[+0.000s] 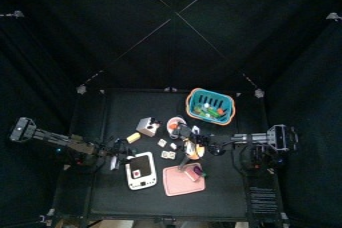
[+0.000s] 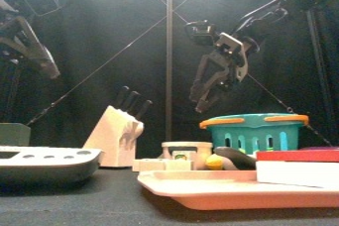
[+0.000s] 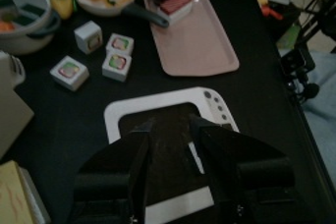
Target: Grab green sushi piece on stove
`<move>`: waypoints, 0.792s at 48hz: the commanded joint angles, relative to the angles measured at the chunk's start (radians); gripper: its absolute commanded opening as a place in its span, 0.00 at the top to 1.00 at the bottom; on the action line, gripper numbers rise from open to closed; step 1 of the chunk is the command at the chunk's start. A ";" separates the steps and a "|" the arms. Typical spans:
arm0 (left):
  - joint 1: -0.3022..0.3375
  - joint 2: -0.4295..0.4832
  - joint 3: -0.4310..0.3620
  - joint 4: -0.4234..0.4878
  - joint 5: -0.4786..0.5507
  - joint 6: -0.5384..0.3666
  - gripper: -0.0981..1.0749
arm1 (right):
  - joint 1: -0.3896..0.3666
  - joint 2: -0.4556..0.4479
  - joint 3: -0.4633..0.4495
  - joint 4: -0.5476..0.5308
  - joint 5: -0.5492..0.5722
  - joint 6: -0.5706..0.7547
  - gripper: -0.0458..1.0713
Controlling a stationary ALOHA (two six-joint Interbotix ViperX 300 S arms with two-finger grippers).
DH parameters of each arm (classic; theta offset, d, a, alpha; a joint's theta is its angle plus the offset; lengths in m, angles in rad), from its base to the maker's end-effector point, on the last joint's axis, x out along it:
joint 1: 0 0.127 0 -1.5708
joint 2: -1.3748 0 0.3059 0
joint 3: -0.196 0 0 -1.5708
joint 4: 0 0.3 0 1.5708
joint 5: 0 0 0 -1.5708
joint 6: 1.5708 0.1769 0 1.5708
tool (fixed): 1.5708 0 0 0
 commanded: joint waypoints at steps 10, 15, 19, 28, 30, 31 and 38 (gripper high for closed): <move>-0.156 0.132 -0.210 -0.127 0.394 -0.008 0.28 | 0.002 -0.080 0.075 0.072 -0.077 -0.002 0.04; -0.183 0.207 -0.244 -0.169 0.443 -0.015 0.28 | 0.002 -0.078 0.087 0.081 -0.078 -0.002 0.04; -0.204 0.275 -0.279 -0.172 0.456 -0.018 0.28 | 0.002 -0.077 0.097 0.087 -0.078 -0.002 0.04; -0.259 0.383 -0.319 -0.173 0.457 -0.020 0.25 | 0.002 -0.064 0.104 0.104 -0.078 -0.002 0.04; -0.259 0.400 -0.324 -0.175 0.456 -0.023 0.23 | 0.002 -0.063 0.106 0.104 -0.080 -0.003 0.04; -0.259 0.407 -0.325 -0.178 0.454 -0.026 0.22 | 0.002 -0.063 0.104 0.106 -0.080 -0.002 0.04; -0.259 0.445 -0.330 -0.181 0.454 -0.052 0.13 | 0.003 -0.058 0.106 0.106 -0.080 -0.002 0.04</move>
